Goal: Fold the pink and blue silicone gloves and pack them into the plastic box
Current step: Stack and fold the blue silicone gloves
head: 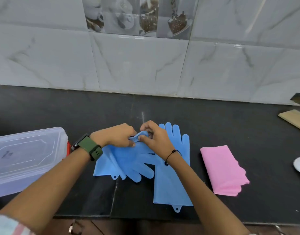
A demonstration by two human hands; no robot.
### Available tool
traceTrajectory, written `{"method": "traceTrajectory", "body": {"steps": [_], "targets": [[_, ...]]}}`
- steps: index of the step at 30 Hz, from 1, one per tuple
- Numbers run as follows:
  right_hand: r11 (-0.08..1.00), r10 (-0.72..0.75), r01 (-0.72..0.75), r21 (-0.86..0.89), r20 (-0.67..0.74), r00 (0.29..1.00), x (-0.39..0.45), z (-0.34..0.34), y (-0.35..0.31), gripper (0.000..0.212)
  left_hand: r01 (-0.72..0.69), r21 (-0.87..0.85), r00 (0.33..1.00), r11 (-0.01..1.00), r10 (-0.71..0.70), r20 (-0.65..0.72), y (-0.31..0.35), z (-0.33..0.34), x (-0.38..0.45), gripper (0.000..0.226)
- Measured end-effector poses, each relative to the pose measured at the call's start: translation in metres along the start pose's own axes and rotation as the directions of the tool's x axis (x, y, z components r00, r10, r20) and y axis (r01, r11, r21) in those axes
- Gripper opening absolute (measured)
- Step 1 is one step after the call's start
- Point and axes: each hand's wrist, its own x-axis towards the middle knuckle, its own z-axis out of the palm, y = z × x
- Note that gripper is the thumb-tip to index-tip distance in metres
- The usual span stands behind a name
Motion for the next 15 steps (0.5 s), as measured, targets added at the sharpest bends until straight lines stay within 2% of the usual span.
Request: {"method": "traceTrajectory", "body": {"steps": [2,4,6,7,8,10,11,12,14,15], "targets": [[0.995,0.098,-0.092,0.037,-0.191,0.977,-0.014,0.000,0.005,0.023,0.022,-0.027,0.999,0.999,-0.023,-0.037,0.001,0.002,-0.003,0.019],[0.985,0.173,-0.147,0.092,-0.439,0.882,-0.038,-0.001,0.007,0.013,0.044,-0.113,0.994,0.993,-0.055,-0.097,0.001,-0.002,-0.011,0.026],[0.971,0.238,-0.179,0.160,-0.546,0.803,-0.066,-0.003,0.009,0.010,0.067,-0.199,0.978,0.978,-0.104,-0.182,0.003,-0.012,-0.021,0.035],[0.951,0.298,-0.204,0.233,-0.508,0.808,-0.077,-0.003,0.007,0.012,0.080,-0.231,0.963,0.970,-0.135,-0.233,0.006,-0.017,-0.026,0.036],[0.904,0.386,-0.253,0.344,-0.402,0.830,-0.085,-0.003,0.001,0.018,0.091,-0.247,0.945,0.965,-0.162,-0.285,0.012,-0.021,-0.031,0.037],[0.699,0.509,-0.389,0.600,-0.035,0.860,-0.088,-0.004,-0.015,0.046,0.121,-0.225,0.904,0.967,-0.201,-0.378,0.033,-0.027,-0.040,0.039],[0.585,0.494,-0.429,0.688,0.117,0.861,-0.086,-0.005,-0.023,0.059,0.145,-0.200,0.882,0.969,-0.219,-0.418,0.047,-0.027,-0.043,0.037],[0.517,0.436,-0.432,0.739,0.207,0.876,-0.081,-0.005,-0.031,0.065,0.155,-0.177,0.858,0.972,-0.221,-0.463,0.062,-0.024,-0.046,0.032],[0.435,0.326,-0.376,0.818,0.246,0.913,-0.071,-0.004,-0.043,0.067,0.126,-0.171,0.826,0.977,-0.199,-0.528,0.092,-0.009,-0.046,0.014],[0.382,0.322,-0.357,0.852,0.239,0.916,-0.067,-0.004,-0.048,0.068,0.085,-0.207,0.813,0.975,-0.187,-0.551,0.104,0.000,-0.047,0.014]]}}
